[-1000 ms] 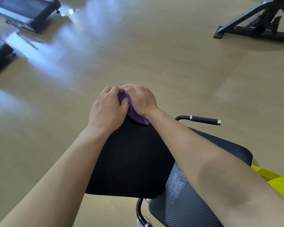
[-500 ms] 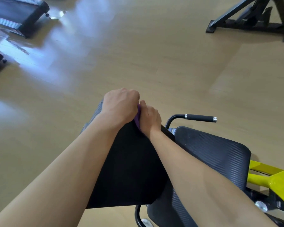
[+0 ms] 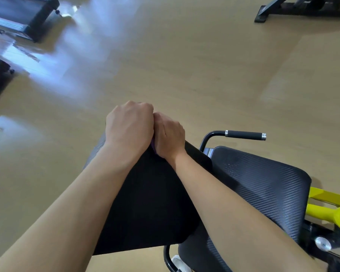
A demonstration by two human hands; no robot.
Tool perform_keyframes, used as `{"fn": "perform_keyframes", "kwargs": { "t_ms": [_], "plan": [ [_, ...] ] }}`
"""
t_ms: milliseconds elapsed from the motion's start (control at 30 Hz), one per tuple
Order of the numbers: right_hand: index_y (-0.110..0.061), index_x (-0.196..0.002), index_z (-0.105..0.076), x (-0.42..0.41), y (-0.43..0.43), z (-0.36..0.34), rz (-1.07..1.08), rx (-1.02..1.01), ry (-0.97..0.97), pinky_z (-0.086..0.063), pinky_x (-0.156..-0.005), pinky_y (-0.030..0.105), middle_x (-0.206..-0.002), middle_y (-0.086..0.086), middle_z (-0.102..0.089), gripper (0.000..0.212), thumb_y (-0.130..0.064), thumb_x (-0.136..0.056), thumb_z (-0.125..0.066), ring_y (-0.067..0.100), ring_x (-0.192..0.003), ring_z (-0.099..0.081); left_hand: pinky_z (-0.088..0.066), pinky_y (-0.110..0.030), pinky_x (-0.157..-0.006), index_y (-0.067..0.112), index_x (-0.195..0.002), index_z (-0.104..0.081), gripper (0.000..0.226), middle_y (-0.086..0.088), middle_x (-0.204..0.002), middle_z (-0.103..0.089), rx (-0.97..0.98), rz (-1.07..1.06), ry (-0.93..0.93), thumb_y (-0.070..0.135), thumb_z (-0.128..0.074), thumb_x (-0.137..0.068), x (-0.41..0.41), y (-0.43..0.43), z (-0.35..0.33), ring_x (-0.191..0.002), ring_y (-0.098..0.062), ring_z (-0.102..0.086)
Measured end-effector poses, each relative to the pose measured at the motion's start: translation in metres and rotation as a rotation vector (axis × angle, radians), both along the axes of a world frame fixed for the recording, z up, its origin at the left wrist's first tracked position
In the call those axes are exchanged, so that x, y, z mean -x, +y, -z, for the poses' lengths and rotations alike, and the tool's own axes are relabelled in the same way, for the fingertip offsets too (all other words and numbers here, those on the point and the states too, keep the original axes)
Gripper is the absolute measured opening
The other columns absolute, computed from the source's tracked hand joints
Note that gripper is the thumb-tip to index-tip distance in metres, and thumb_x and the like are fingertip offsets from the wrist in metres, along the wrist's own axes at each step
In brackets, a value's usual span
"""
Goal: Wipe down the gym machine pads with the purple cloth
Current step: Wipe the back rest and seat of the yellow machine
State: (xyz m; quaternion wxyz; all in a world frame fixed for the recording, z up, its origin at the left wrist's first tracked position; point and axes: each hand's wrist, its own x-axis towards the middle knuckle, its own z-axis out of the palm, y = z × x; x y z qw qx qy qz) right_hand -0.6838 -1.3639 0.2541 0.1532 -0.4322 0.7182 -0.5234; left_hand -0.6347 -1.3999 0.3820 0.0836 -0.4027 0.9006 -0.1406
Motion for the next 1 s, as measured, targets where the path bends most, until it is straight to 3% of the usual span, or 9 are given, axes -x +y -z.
{"fn": "perform_keyframes", "kwargs": {
  "t_ms": [100, 200, 333, 433, 567, 733, 800, 900, 1000],
  "plan": [
    [-0.021, -0.069, -0.042, 0.004, 0.013, 0.029, 0.028, -0.049, -0.043, -0.026, -0.052, 0.032, -0.063, -0.005, -0.046, 0.036, -0.030, -0.094, -0.017, 0.022, -0.058, -0.044, -0.033, -0.034, -0.058, 0.016, -0.081, -0.059, 0.014, -0.003, -0.066, -0.038, 0.010, 0.066, -0.229, 0.005, -0.055, -0.088, 0.025, 0.007, 0.011, -0.068, -0.028, -0.045],
    [-0.031, -0.057, -0.030, 0.007, 0.025, 0.055, 0.062, -0.067, -0.171, -0.030, -0.052, 0.035, -0.056, -0.007, -0.041, 0.038, -0.030, -0.093, -0.020, 0.024, -0.056, -0.044, -0.030, -0.034, -0.064, 0.020, -0.079, -0.051, 0.019, -0.001, -0.070, -0.042, 0.034, 0.179, -0.348, 0.006, -0.051, -0.091, 0.040, 0.024, 0.033, -0.069, -0.025, -0.043],
    [-0.032, -0.054, -0.024, 0.014, 0.041, 0.085, 0.076, -0.175, -0.218, -0.031, -0.055, 0.036, -0.054, -0.011, -0.035, 0.040, -0.017, -0.090, -0.034, 0.029, -0.059, -0.045, -0.032, -0.033, -0.065, 0.019, -0.079, -0.051, 0.018, 0.000, -0.071, -0.045, -0.013, 0.217, -0.394, 0.007, -0.050, -0.093, 0.051, 0.036, 0.082, -0.069, -0.022, -0.046],
    [-0.029, -0.056, -0.026, 0.018, 0.057, 0.108, 0.084, -0.209, -0.252, -0.039, -0.058, 0.043, -0.057, -0.003, -0.041, 0.035, -0.016, -0.087, -0.034, 0.036, -0.063, -0.049, -0.031, -0.032, -0.064, 0.017, -0.073, -0.047, 0.023, 0.001, -0.065, -0.040, -0.034, 0.242, -0.404, 0.006, -0.050, -0.093, 0.054, 0.045, 0.114, -0.068, -0.022, -0.046],
    [-0.009, -0.069, -0.051, 0.020, 0.072, 0.151, 0.146, -0.277, -0.310, -0.044, -0.064, 0.045, -0.072, 0.013, -0.062, 0.031, -0.019, -0.093, -0.036, 0.037, -0.072, -0.055, -0.031, -0.032, -0.066, 0.022, -0.087, -0.058, 0.015, -0.001, -0.081, -0.057, -0.069, 0.262, -0.423, 0.008, -0.052, -0.091, 0.061, 0.059, 0.154, -0.076, -0.023, -0.055],
    [-0.017, -0.088, -0.055, 0.028, 0.083, 0.192, 0.140, -0.488, -0.347, -0.030, -0.060, 0.024, -0.072, -0.016, -0.042, 0.020, -0.023, -0.104, -0.045, 0.015, -0.074, -0.045, -0.038, -0.031, -0.071, 0.014, -0.106, -0.067, 0.025, -0.001, -0.101, -0.070, -0.105, 0.315, -0.447, 0.008, -0.045, -0.096, 0.068, 0.077, 0.196, -0.094, -0.022, -0.066],
    [-0.015, -0.087, -0.056, 0.028, 0.082, 0.195, 0.167, -0.536, -0.387, -0.030, -0.062, 0.027, -0.074, -0.015, -0.043, 0.024, -0.026, -0.104, -0.043, 0.014, -0.072, -0.044, -0.045, -0.031, -0.072, 0.015, -0.107, -0.067, 0.026, -0.001, -0.102, -0.069, -0.134, 0.302, -0.467, 0.008, -0.044, -0.097, 0.070, 0.076, 0.202, -0.092, -0.023, -0.065],
    [-0.021, -0.068, -0.048, 0.027, 0.078, 0.179, 0.231, -0.485, -0.525, -0.034, -0.062, 0.032, -0.072, -0.005, -0.055, 0.037, -0.026, -0.103, -0.037, 0.016, -0.067, -0.049, -0.036, -0.029, -0.060, 0.017, -0.104, -0.068, 0.023, 0.001, -0.087, -0.062, -0.133, 0.324, -0.490, 0.007, -0.050, -0.095, 0.071, 0.066, 0.189, -0.076, -0.022, -0.057],
    [-0.015, -0.070, -0.041, 0.017, 0.064, 0.139, 0.206, -0.357, -0.344, -0.042, -0.076, 0.042, -0.077, 0.010, -0.066, 0.029, -0.030, -0.087, -0.023, 0.030, -0.072, -0.056, -0.037, -0.031, -0.071, 0.015, -0.113, -0.067, 0.027, -0.005, -0.109, -0.068, -0.120, 0.339, -0.461, 0.010, -0.047, -0.096, 0.070, 0.048, 0.147, -0.101, -0.029, -0.066]
  ]
}}
